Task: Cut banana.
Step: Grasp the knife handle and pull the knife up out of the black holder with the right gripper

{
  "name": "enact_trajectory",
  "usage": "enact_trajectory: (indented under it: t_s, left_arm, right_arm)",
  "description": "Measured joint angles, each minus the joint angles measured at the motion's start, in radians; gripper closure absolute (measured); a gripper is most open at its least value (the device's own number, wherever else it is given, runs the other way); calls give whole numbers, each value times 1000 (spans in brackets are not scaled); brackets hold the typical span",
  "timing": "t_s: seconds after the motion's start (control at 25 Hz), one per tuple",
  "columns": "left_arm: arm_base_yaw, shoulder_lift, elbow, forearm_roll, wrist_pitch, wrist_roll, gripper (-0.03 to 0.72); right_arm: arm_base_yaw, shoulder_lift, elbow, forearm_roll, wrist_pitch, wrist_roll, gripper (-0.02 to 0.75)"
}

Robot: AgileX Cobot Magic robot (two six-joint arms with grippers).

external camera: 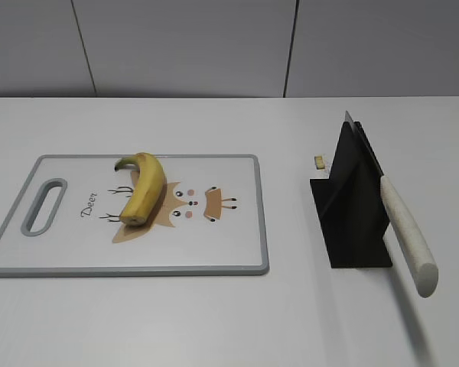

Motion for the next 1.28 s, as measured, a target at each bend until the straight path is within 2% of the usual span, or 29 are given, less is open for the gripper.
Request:
enact_trajectory:
  t_s: [0.24, 0.56, 0.88, 1.04, 1.28]
  left_arm:
    - [0, 0, 0, 0, 0, 0, 153]
    - [0, 0, 0, 1, 0, 0, 153]
    - [0, 0, 0, 1, 0, 0, 153]
    - [0, 0, 0, 0, 0, 0, 135]
    - [-20, 0, 0, -3, 0, 0, 115]
  right_arm:
    - [0, 21, -20, 48, 0, 0, 147]
    - [0, 210, -83, 50, 5, 0, 147]
    - [4, 379, -199, 0, 73, 15, 147]
    - [46, 452, -251, -19, 80, 72, 147]
    - [170, 559, -292, -54, 101, 185, 147]
